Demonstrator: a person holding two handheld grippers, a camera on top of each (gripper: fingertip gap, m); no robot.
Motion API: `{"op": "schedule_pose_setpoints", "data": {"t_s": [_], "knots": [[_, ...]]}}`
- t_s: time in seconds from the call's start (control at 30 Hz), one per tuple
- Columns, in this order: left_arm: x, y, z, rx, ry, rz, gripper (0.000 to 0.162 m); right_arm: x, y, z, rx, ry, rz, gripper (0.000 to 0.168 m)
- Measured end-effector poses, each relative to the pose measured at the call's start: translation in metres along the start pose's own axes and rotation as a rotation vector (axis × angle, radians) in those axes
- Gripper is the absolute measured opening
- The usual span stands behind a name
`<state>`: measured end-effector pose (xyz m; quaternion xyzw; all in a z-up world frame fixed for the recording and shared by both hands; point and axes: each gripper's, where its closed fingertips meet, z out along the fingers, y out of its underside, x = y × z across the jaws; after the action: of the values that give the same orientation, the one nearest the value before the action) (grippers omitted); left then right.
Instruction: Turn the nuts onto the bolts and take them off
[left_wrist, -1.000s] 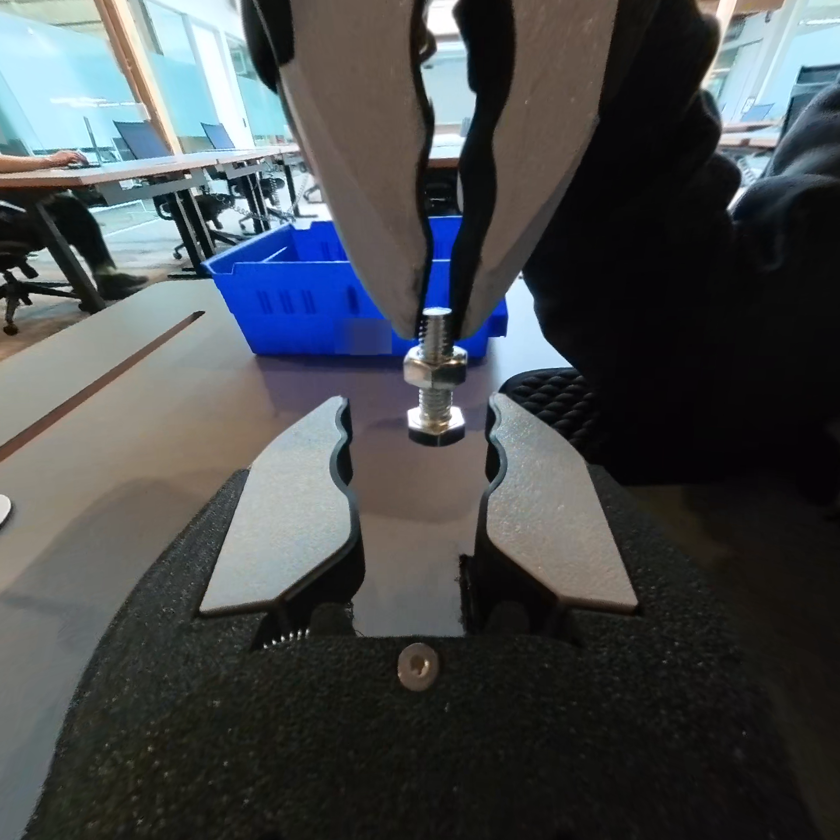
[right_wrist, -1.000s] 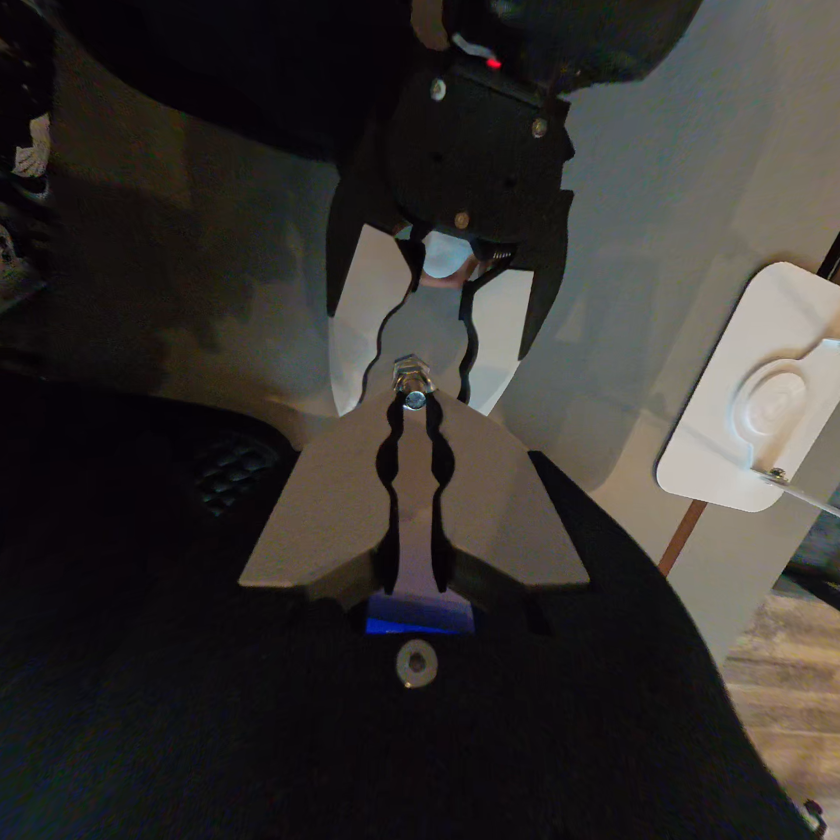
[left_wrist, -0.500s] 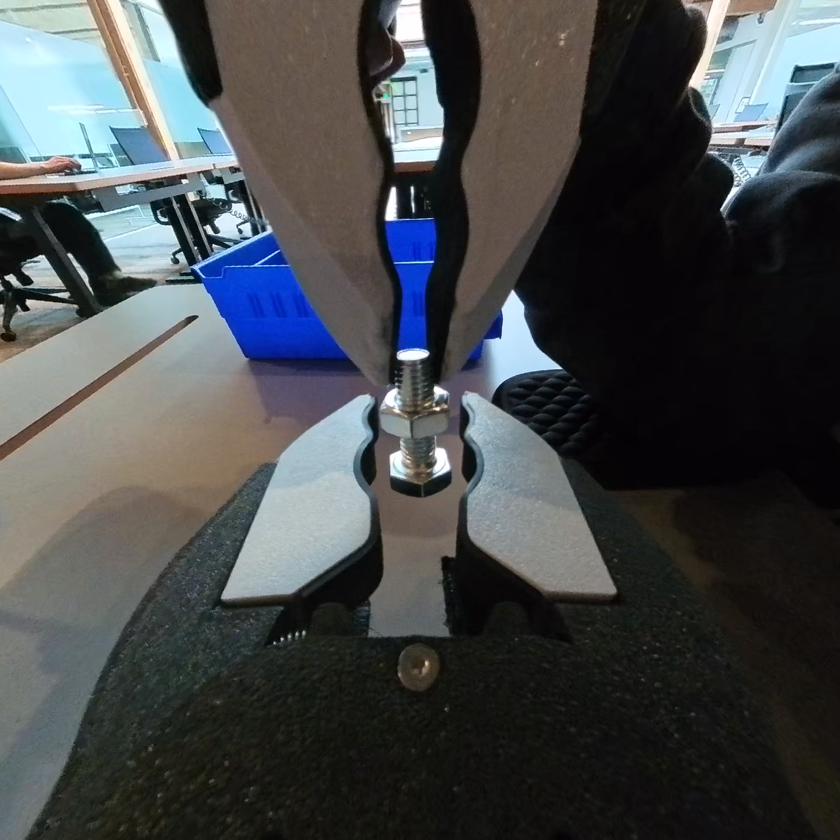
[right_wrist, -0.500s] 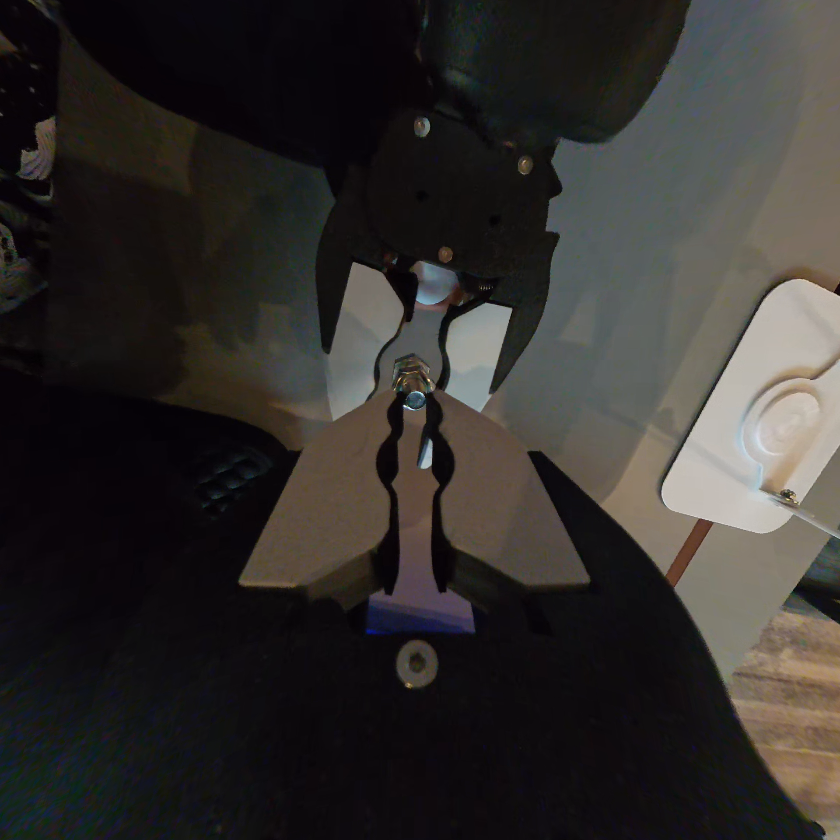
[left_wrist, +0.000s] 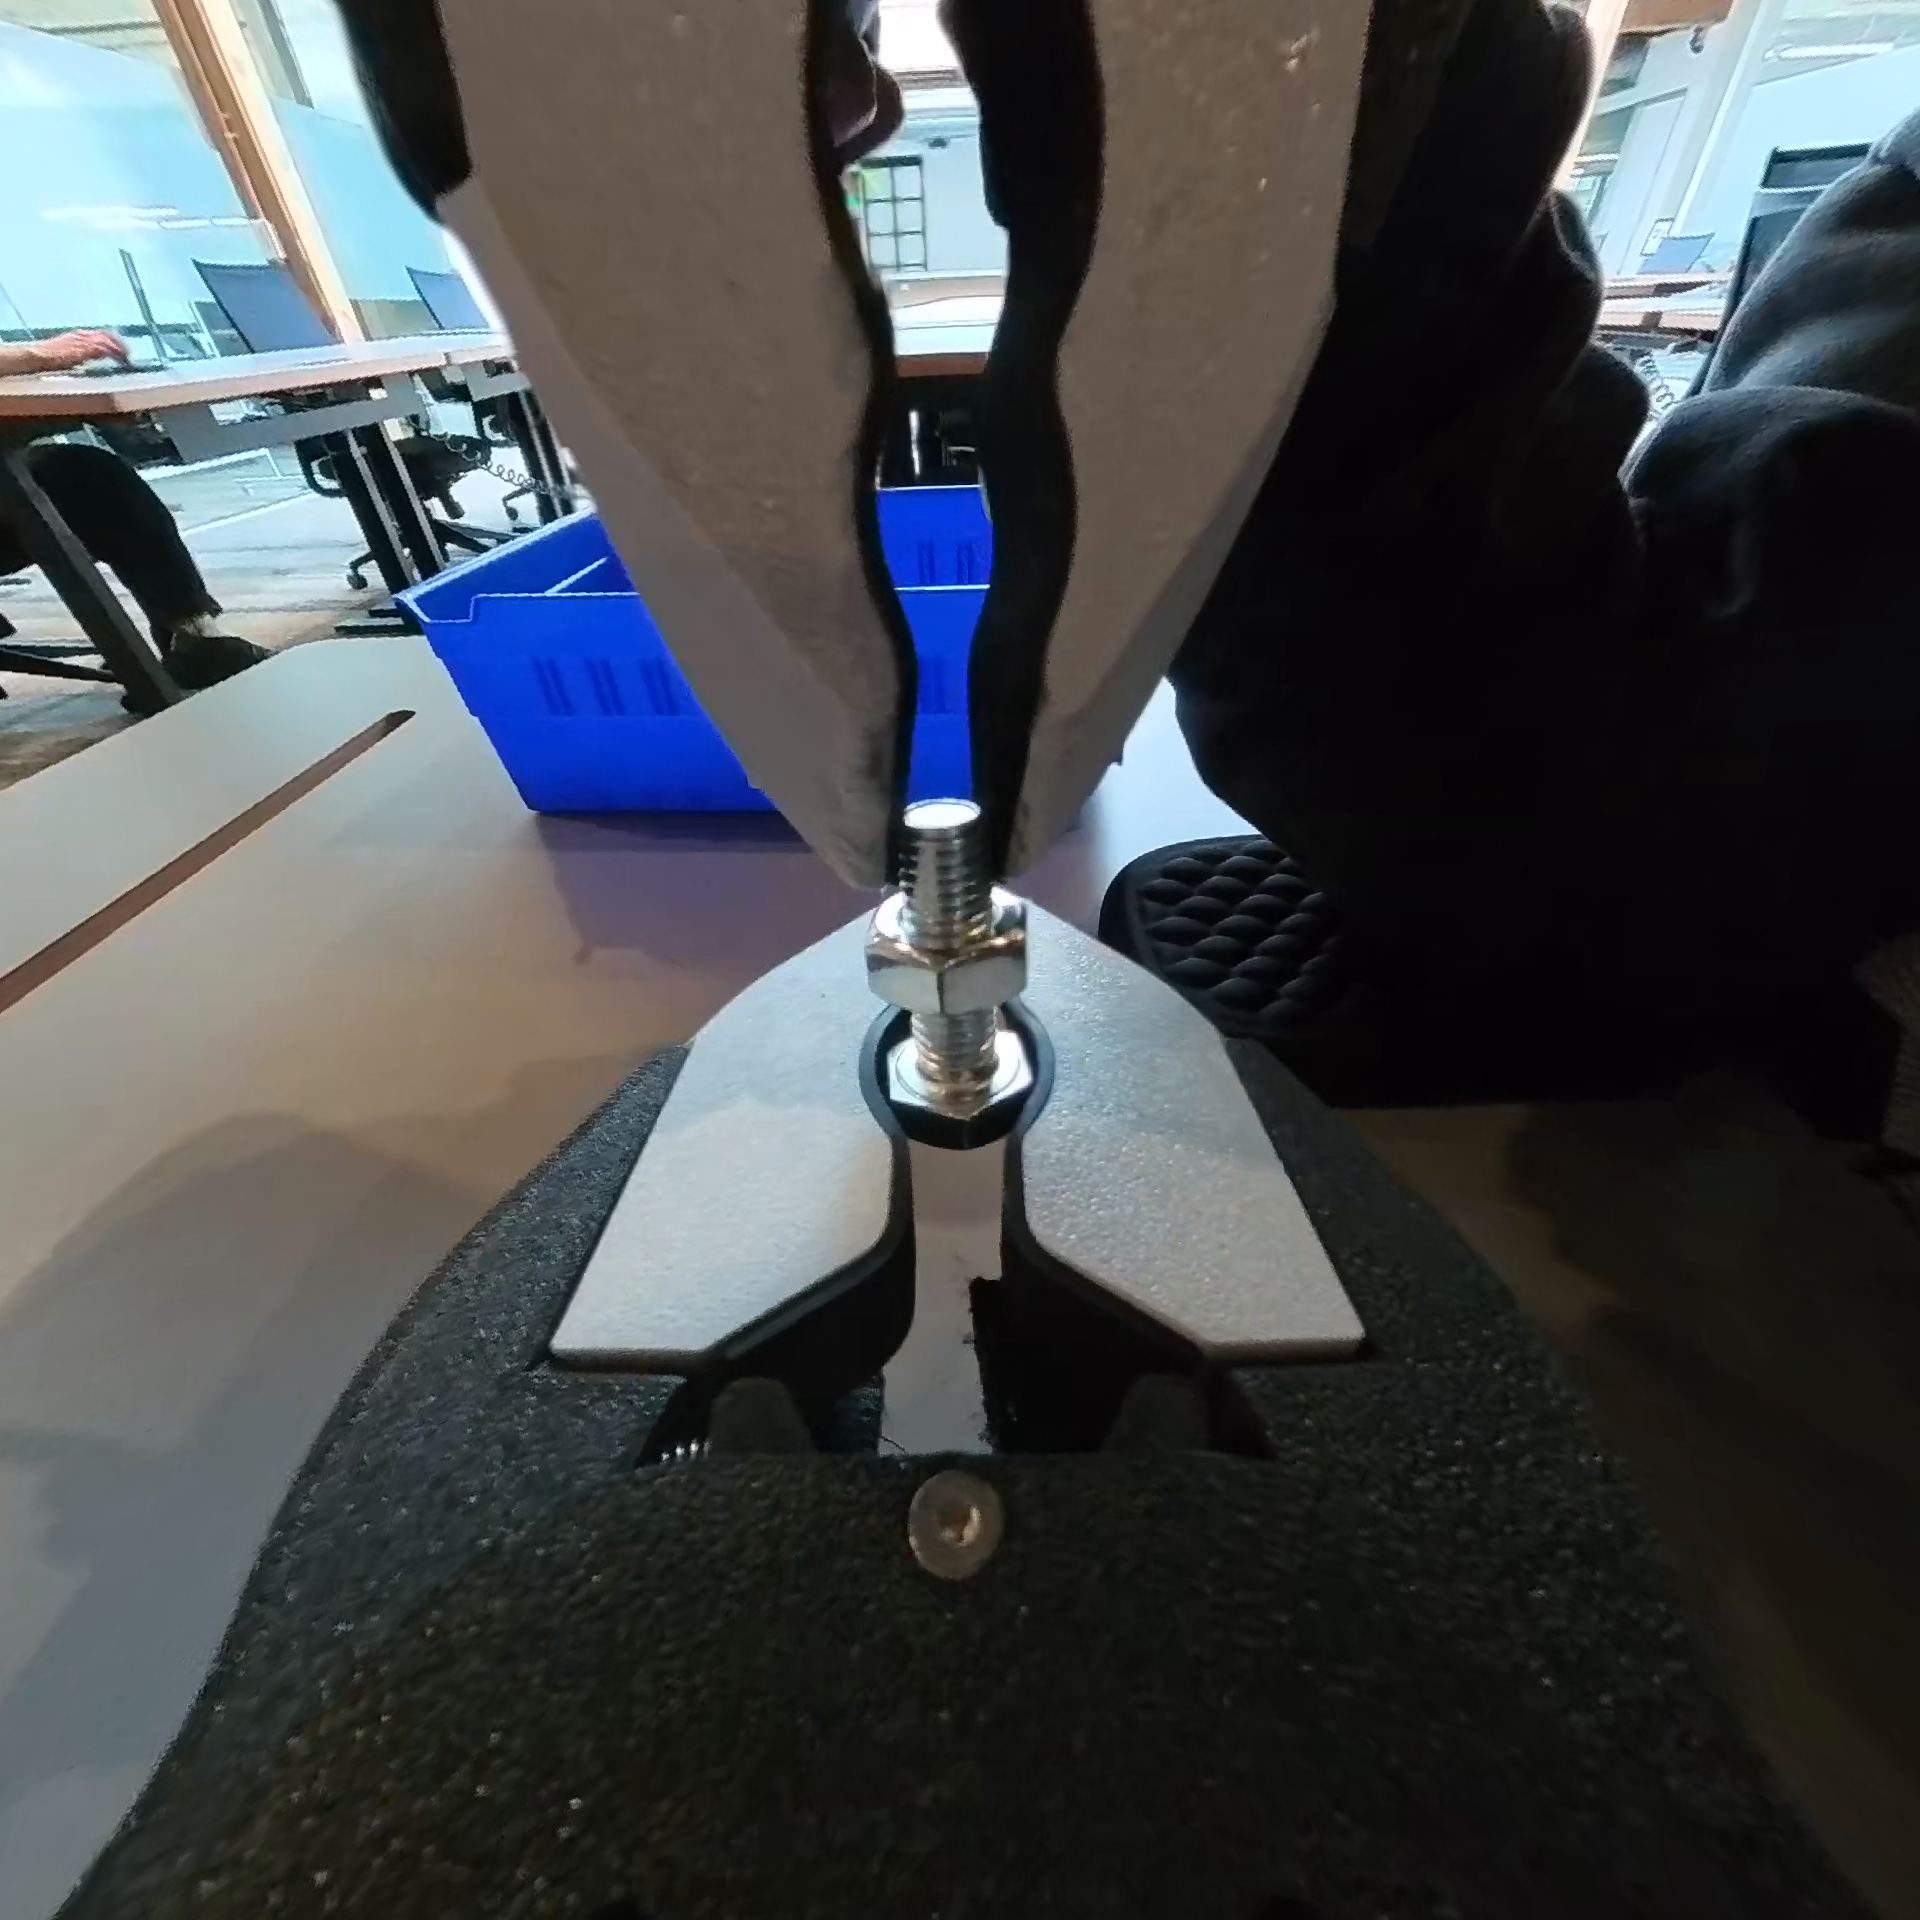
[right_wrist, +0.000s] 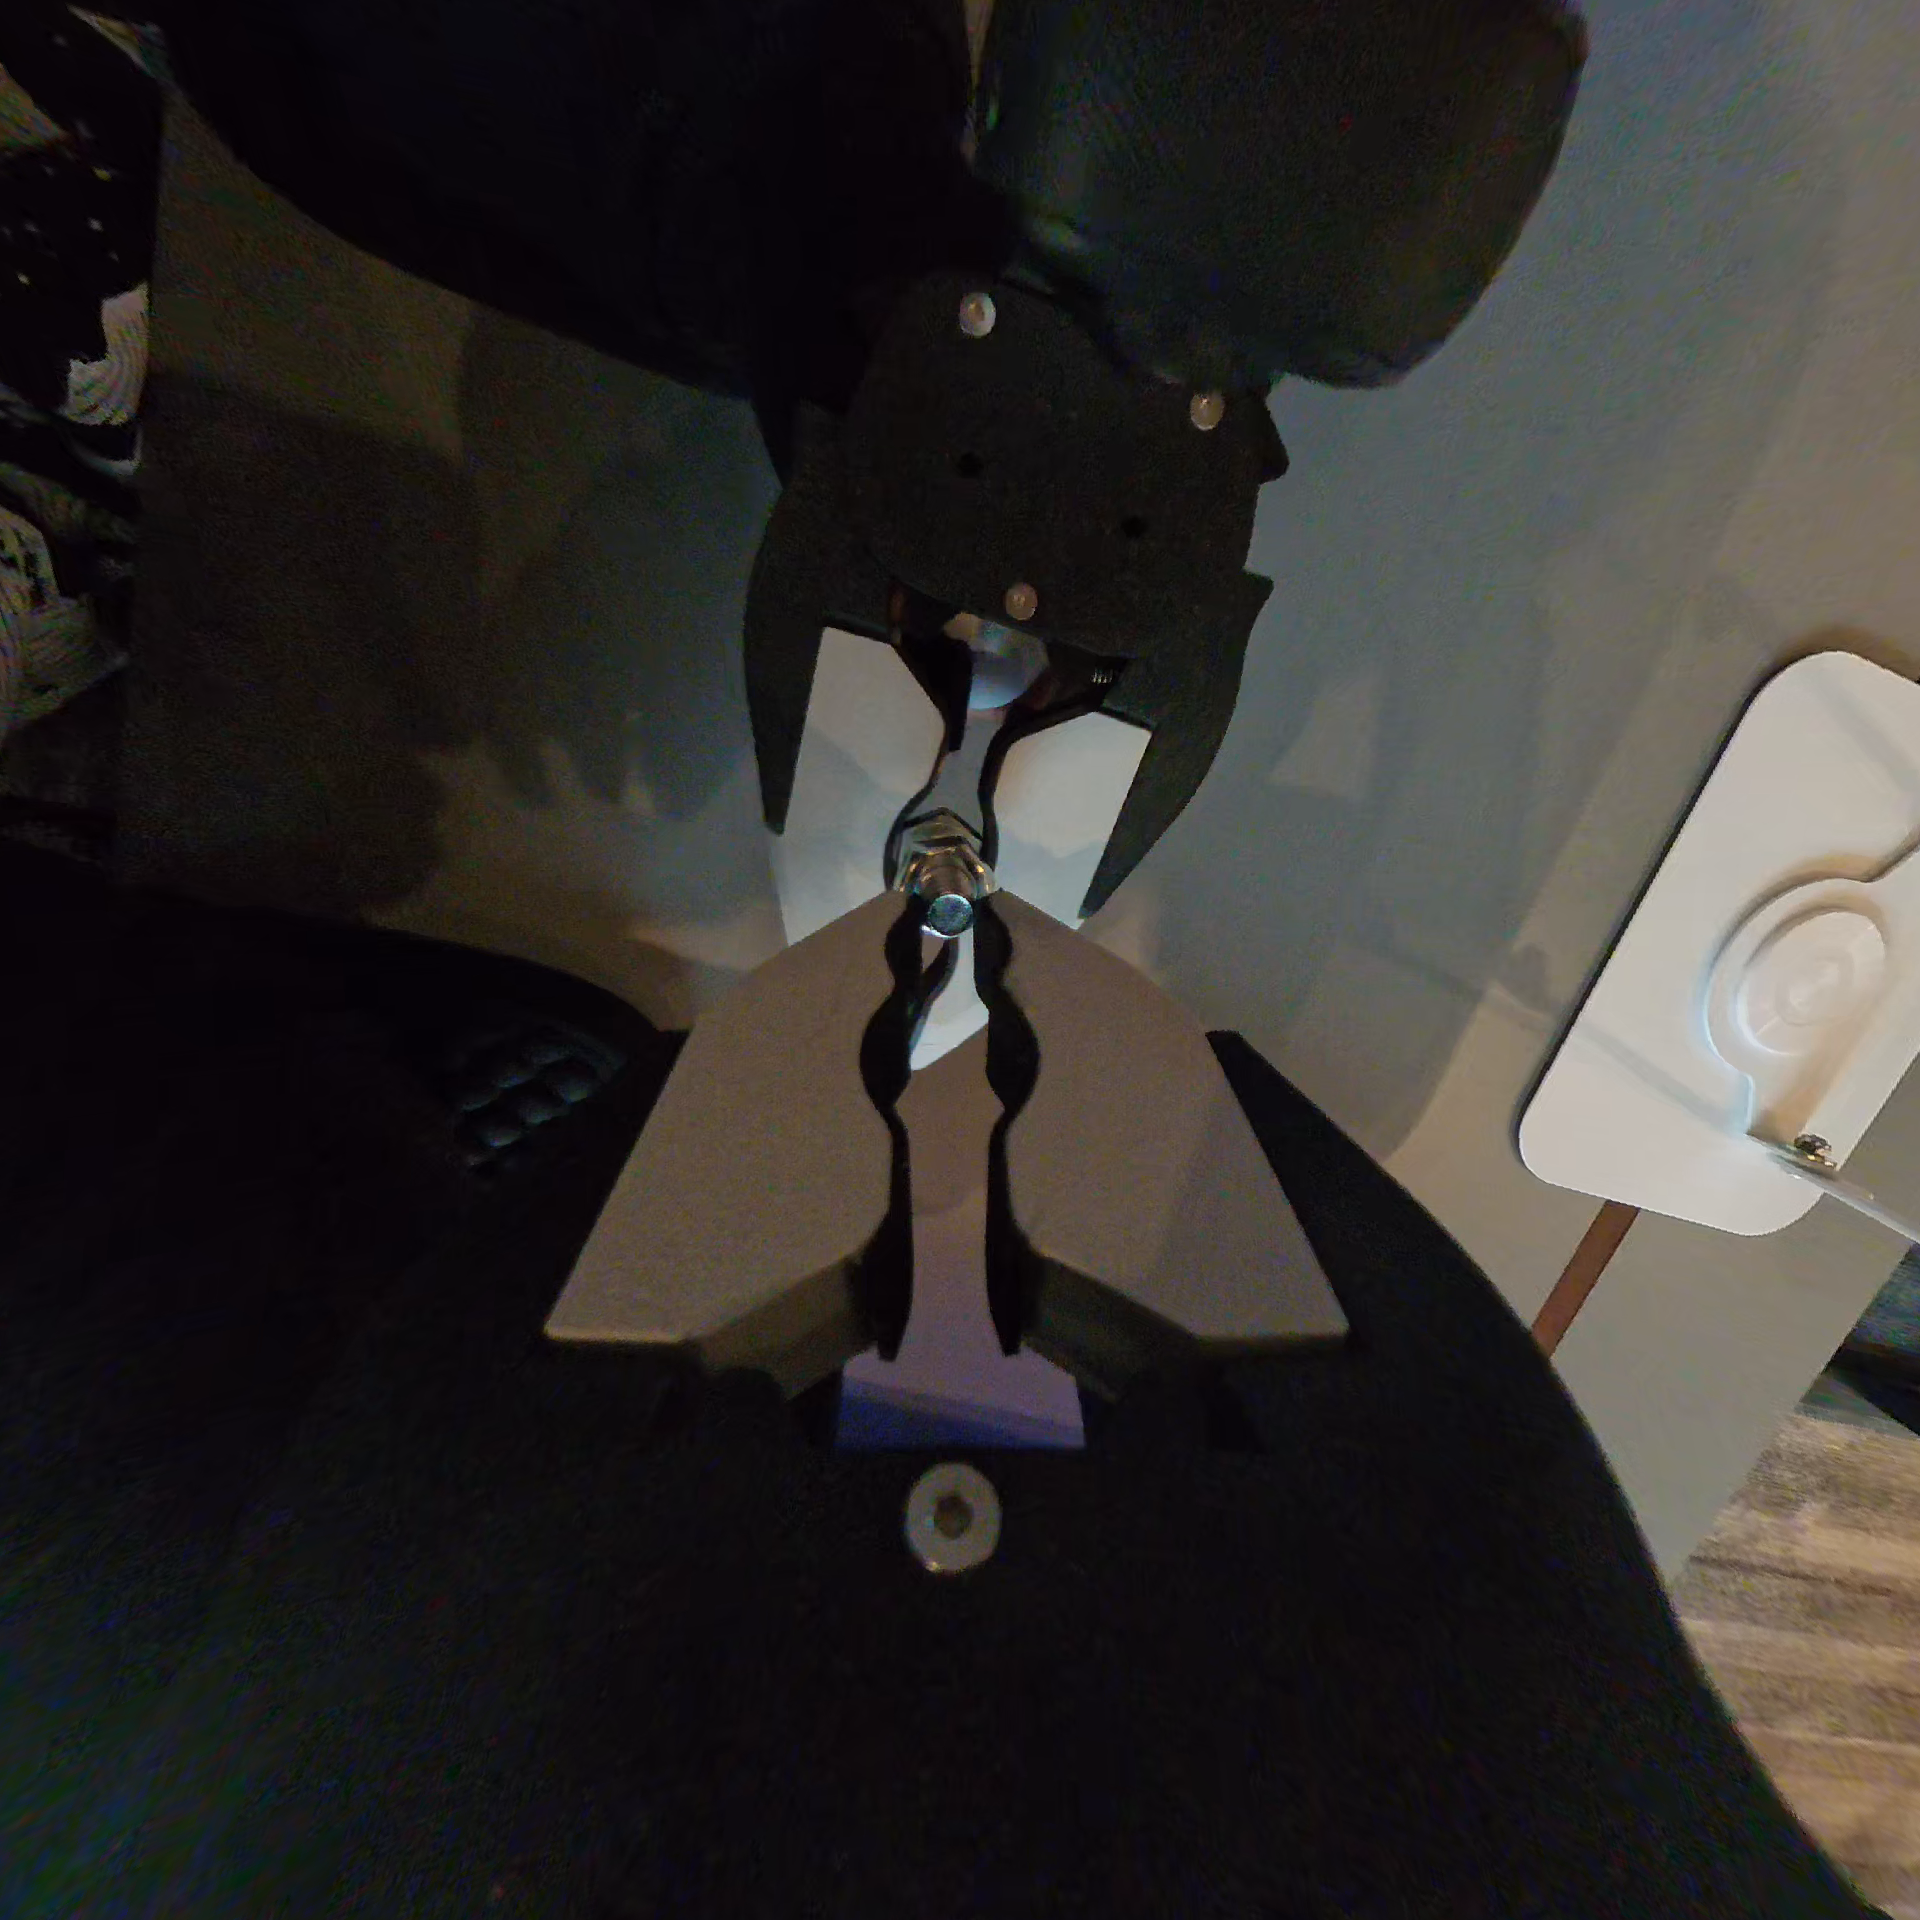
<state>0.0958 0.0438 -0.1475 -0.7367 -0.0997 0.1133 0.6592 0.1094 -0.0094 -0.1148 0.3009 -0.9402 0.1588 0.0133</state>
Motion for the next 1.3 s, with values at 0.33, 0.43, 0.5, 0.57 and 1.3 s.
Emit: {"op": "schedule_pose_setpoints", "data": {"t_s": [0.33,0.43,0.5,0.57,1.3], "knots": [[0.001,0.000,0.000,0.001,0.014,-0.014,0.012,0.000,-0.001,-0.002,0.007,0.010,-0.003,0.008],[0.002,-0.001,0.000,0.008,0.017,-0.013,0.012,0.000,-0.001,-0.003,0.012,0.013,-0.005,0.008],[0.001,-0.003,-0.001,0.021,0.016,-0.019,0.012,0.001,-0.004,-0.004,0.026,0.022,-0.004,0.009],[-0.003,-0.009,-0.006,0.051,0.002,-0.035,0.012,0.007,-0.008,-0.008,0.061,0.055,0.000,0.009],[-0.028,-0.023,-0.039,0.118,-0.089,-0.068,0.012,0.050,-0.031,-0.068,1.416,0.221,0.381,0.082]]}}
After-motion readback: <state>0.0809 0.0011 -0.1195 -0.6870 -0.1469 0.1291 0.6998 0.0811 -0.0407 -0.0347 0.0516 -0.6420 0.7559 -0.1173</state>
